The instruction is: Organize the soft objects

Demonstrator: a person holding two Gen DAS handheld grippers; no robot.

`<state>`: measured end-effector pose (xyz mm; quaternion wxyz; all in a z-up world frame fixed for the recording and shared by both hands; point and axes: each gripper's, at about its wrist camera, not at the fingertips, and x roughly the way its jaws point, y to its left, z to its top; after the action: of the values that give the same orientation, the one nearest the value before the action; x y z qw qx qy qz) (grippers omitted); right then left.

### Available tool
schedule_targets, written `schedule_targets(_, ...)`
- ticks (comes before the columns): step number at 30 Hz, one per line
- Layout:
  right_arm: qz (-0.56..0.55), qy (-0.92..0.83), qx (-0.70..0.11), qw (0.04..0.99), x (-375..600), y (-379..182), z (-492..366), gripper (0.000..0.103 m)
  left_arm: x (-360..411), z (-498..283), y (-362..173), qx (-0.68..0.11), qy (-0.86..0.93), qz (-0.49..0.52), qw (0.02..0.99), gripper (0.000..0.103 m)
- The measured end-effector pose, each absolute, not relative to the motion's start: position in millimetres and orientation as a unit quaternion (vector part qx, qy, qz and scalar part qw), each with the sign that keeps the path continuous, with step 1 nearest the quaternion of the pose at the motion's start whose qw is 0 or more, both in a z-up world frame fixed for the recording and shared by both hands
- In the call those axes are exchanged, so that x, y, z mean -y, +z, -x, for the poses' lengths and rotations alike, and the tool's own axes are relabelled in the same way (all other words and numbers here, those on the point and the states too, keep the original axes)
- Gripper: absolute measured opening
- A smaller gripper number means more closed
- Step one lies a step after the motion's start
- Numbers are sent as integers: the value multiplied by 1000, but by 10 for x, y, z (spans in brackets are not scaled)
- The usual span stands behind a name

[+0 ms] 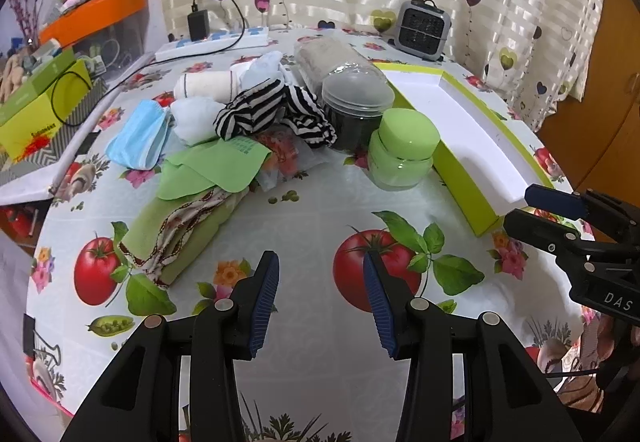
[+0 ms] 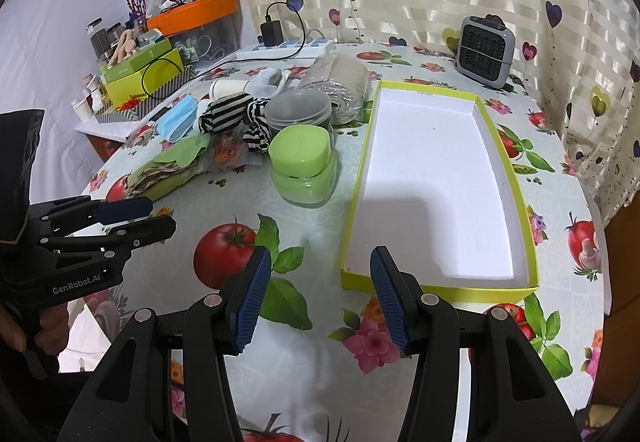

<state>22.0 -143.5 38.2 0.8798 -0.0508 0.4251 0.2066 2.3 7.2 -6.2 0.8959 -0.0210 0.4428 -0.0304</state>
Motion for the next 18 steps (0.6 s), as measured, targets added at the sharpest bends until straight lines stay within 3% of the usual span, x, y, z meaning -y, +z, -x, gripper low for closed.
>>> schedule_targets(18,52,207,-426,879,1427,384,-241,53,-142,-46,-88,-442,-25,34,896,43)
